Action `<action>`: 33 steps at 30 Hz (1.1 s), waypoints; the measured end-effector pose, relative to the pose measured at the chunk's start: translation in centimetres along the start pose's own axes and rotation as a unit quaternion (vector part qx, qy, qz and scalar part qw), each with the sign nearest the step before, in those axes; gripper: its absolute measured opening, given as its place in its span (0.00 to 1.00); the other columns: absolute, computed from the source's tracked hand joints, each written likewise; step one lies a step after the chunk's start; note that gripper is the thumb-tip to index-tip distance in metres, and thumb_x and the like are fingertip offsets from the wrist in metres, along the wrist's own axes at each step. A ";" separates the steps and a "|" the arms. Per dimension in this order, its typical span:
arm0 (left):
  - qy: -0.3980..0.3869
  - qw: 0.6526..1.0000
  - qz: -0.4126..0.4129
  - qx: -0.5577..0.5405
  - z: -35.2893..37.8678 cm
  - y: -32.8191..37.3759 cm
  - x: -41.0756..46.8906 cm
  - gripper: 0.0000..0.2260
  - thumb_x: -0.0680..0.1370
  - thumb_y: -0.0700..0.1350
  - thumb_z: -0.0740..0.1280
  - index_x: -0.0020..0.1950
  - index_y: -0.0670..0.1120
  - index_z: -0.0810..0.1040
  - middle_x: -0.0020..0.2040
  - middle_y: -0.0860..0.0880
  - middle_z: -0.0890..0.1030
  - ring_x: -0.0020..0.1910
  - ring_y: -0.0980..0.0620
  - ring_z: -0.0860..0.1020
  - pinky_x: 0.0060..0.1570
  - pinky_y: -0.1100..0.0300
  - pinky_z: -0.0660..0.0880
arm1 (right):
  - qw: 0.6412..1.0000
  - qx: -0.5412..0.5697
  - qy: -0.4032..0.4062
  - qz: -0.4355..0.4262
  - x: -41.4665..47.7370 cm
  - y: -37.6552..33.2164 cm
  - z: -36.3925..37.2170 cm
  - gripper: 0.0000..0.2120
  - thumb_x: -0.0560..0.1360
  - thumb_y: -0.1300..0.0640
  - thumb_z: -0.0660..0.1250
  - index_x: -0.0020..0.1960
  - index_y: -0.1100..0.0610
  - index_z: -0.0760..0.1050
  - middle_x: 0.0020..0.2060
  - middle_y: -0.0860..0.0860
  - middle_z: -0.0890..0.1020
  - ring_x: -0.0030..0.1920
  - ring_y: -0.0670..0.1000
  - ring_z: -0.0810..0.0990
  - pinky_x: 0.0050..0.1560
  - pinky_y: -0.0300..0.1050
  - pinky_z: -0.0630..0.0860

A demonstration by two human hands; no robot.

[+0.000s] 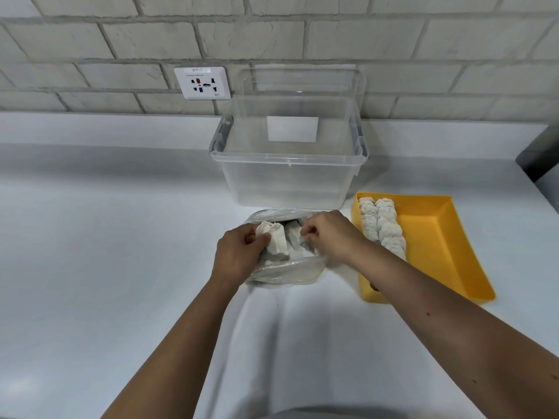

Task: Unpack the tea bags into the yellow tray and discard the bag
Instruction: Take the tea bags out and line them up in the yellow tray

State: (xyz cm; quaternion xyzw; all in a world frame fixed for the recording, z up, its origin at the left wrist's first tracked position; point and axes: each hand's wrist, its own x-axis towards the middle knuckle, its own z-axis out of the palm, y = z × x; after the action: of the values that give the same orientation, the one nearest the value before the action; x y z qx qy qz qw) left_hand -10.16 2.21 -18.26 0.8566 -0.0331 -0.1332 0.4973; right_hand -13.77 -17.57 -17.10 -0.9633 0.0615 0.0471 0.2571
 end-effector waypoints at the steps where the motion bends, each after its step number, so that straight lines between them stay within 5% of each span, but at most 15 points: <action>1: -0.003 1.000 0.004 0.005 -0.1 0.0 0.0 0.06 0.76 0.46 0.70 0.42 0.44 0.82 0.38 0.42 0.83 0.35 0.49 0.76 0.41 0.55 0.73 | 0.999 -0.047 -0.009 -0.002 0.0 0.1 0.2 0.06 0.74 0.59 0.68 0.48 0.57 0.83 0.47 0.54 0.83 0.50 0.55 0.81 0.52 0.48 0.77; 6: -0.010 1.000 0.016 0.020 -0.1 0.2 -0.2 0.06 0.76 0.46 0.70 0.41 0.46 0.81 0.34 0.48 0.79 0.34 0.50 0.73 0.39 0.57 0.69 | 0.989 -0.145 -0.004 -0.004 -0.3 -0.3 1.5 0.14 0.71 0.53 0.71 0.54 0.58 0.80 0.51 0.54 0.79 0.53 0.56 0.78 0.48 0.47 0.76; 11: -0.010 1.000 0.006 0.013 -0.5 0.2 -0.3 0.05 0.76 0.46 0.70 0.42 0.47 0.82 0.34 0.48 0.80 0.35 0.50 0.75 0.40 0.57 0.71 | 0.986 -0.162 0.022 0.002 -0.2 -0.6 1.8 0.07 0.70 0.62 0.65 0.46 0.58 0.81 0.47 0.55 0.81 0.46 0.56 0.79 0.39 0.43 0.68; 14: -0.009 1.000 -0.005 0.002 -0.7 0.4 -0.4 0.07 0.76 0.46 0.70 0.41 0.46 0.82 0.31 0.51 0.78 0.32 0.52 0.73 0.39 0.57 0.70 | 0.997 -0.051 0.062 0.001 -0.8 -0.2 0.8 0.09 0.71 0.60 0.68 0.49 0.54 0.84 0.45 0.51 0.84 0.46 0.52 0.81 0.44 0.42 0.75; 17: -0.009 0.999 -0.016 -0.027 -0.9 0.6 -0.4 0.11 0.76 0.46 0.69 0.42 0.38 0.80 0.33 0.42 0.79 0.32 0.49 0.76 0.41 0.50 0.77 | 0.985 0.140 0.100 0.001 -2.0 -0.3 -1.2 0.07 0.70 0.62 0.74 0.48 0.56 0.85 0.35 0.45 0.84 0.35 0.41 0.80 0.42 0.31 0.75; 21: -0.075 0.986 -0.074 -0.133 -0.9 1.7 -0.8 0.10 0.78 0.42 0.69 0.46 0.35 0.83 0.40 0.39 0.83 0.33 0.47 0.83 0.40 0.53 0.84 | 0.947 0.284 0.141 -0.050 -3.8 -0.9 -2.7 0.07 0.68 0.64 0.77 0.45 0.58 0.85 0.38 0.48 0.86 0.39 0.47 0.85 0.47 0.42 0.82; 28: -0.169 0.953 -0.150 -0.200 -0.8 2.5 -1.1 0.09 0.79 0.41 0.68 0.54 0.37 0.82 0.44 0.39 0.86 0.38 0.46 0.84 0.41 0.56 0.84 | 0.936 0.100 0.194 -0.276 -5.1 -0.6 -0.5 0.05 0.71 0.62 0.74 0.46 0.57 0.84 0.43 0.48 0.85 0.45 0.47 0.83 0.45 0.45 0.79; 33: -0.177 0.953 -0.166 -0.179 -1.0 2.2 -1.1 0.08 0.79 0.41 0.68 0.53 0.37 0.81 0.44 0.40 0.84 0.36 0.48 0.84 0.37 0.58 0.83 | 0.933 0.106 0.204 -0.277 -5.0 -0.5 -0.2 0.05 0.71 0.64 0.73 0.46 0.59 0.84 0.43 0.49 0.85 0.45 0.47 0.83 0.46 0.45 0.80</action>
State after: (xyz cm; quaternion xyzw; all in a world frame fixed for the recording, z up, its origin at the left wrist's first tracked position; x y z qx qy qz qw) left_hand -10.75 2.11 -15.66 0.7092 0.0463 -0.3675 0.5998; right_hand -18.60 -16.80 -16.09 -0.8984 -0.1517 -0.2297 0.3423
